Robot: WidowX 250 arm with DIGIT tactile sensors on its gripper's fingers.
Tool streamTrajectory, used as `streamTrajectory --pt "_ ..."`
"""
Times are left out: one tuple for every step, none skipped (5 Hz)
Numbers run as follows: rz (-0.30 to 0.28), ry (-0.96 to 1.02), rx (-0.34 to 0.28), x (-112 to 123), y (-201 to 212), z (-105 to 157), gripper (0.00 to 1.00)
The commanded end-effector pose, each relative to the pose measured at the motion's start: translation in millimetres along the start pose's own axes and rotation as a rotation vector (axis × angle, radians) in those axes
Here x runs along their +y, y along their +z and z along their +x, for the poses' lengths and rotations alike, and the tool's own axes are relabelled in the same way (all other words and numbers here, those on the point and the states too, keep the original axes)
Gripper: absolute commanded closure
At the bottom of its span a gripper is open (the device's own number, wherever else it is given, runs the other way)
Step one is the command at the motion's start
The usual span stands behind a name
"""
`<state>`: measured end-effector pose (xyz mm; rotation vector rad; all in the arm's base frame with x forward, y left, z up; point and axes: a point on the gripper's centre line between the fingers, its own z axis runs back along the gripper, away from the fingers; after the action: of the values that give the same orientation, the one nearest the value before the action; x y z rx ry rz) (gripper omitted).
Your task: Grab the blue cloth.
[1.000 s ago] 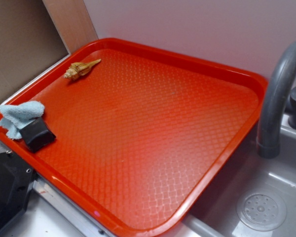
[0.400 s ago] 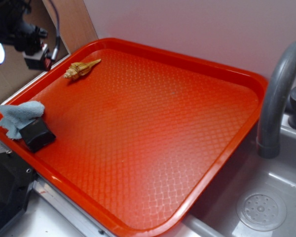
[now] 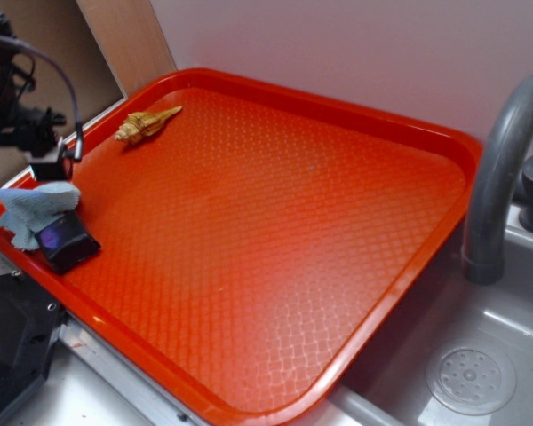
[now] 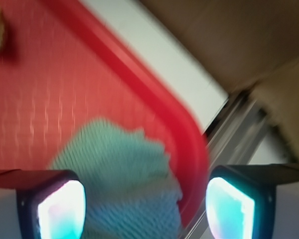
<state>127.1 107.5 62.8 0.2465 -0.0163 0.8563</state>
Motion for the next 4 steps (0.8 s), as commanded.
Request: streamTrajectory --pt "-0.145 -0.145 0.029 -1.4 -28.6 -12.7 1.0" --pt "-0.162 -0.152 0.032 -7.3 -28.5 -14.0 1.0" --pt "-0.14 -0.174 0.009 -16.1 -30.9 -13.0 1.0" --pt "-0.164 -0.345 -0.026 -28.5 -1.9 -5.7 1.0"
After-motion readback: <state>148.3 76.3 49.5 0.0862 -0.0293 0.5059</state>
